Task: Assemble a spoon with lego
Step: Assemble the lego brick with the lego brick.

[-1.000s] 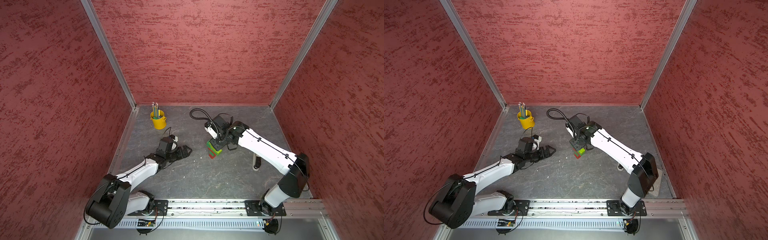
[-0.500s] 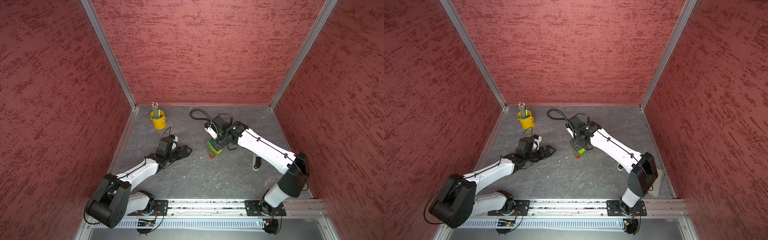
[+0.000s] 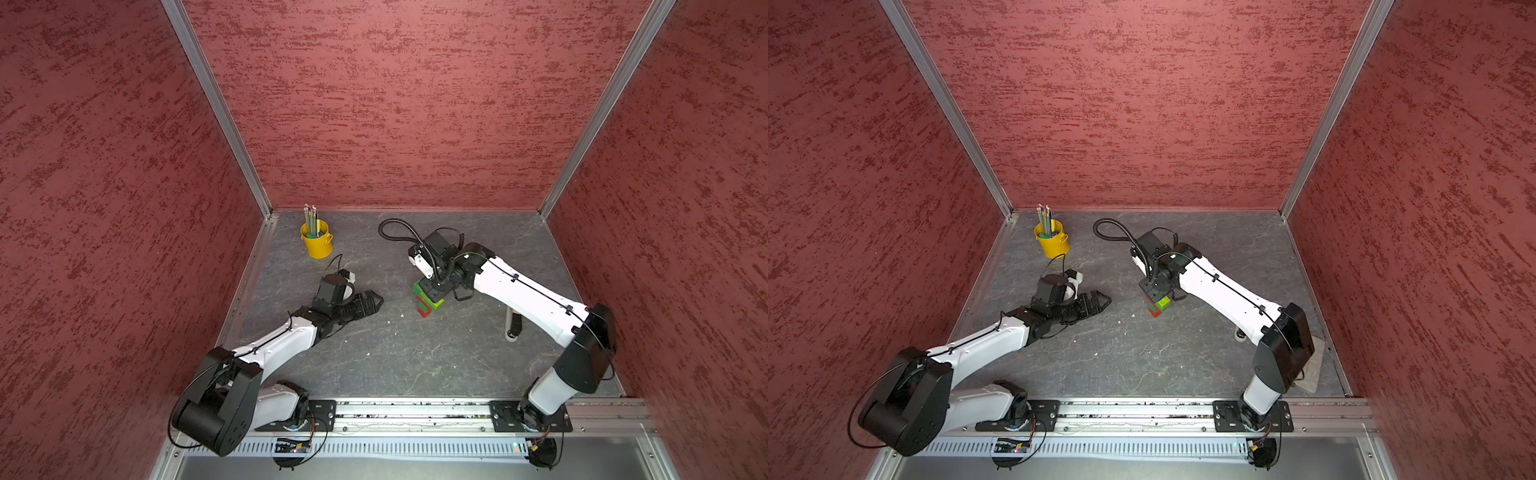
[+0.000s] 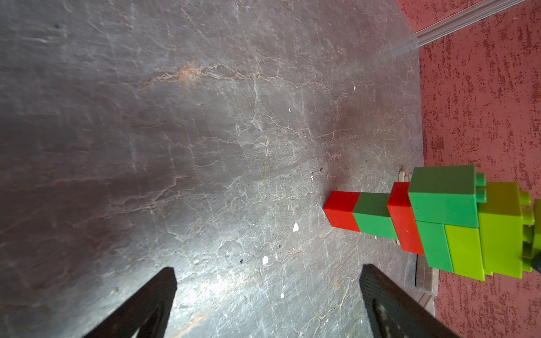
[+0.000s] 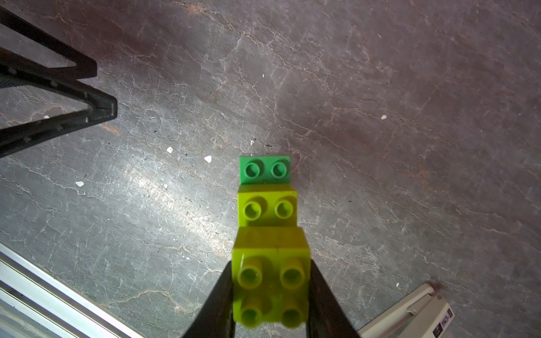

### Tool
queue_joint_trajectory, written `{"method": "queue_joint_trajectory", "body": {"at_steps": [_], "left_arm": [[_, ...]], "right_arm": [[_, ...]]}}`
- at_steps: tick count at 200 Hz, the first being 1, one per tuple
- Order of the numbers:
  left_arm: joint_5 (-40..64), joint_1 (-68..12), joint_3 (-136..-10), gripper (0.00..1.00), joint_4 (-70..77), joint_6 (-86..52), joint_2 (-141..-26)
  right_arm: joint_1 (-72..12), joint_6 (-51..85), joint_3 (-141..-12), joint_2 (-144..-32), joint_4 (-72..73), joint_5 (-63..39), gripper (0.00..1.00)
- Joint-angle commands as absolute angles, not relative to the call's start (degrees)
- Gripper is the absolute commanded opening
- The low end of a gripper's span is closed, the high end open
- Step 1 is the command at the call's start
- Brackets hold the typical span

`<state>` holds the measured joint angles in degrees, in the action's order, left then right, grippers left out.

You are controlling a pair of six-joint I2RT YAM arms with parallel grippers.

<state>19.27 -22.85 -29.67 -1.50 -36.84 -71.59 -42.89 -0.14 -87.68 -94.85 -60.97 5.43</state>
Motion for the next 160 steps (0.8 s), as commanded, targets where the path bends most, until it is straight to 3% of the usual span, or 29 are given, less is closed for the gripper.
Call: {"method": "queue_joint_trajectory", "body": {"at_steps": [1,53,72,160], "left_arm": [[18.77,-23.12,-30.76,1.0,-1.34,-36.55,-71.98],[18.51,-23.08,-30.99,1.0,-2.11,-36.15,-71.89],[18.46,-23.03,-30.95,1.0,-2.36,-36.14,-71.81],[18.06,-23.07,-31.28,1.0,-2.8,-35.96,-71.74]], "right_arm": [[-42.42,-0.36,-88.4,-95.98,-62.65,5.71,0.29],[-42.28,-0.7,-88.51,-96.71,-62.34,5.47,0.33],[-42.21,-0.71,-88.63,-96.86,-62.13,5.62,0.41],[-42.14,-0.18,-91.86,-95.67,-62.67,5.34,0.55]]}}
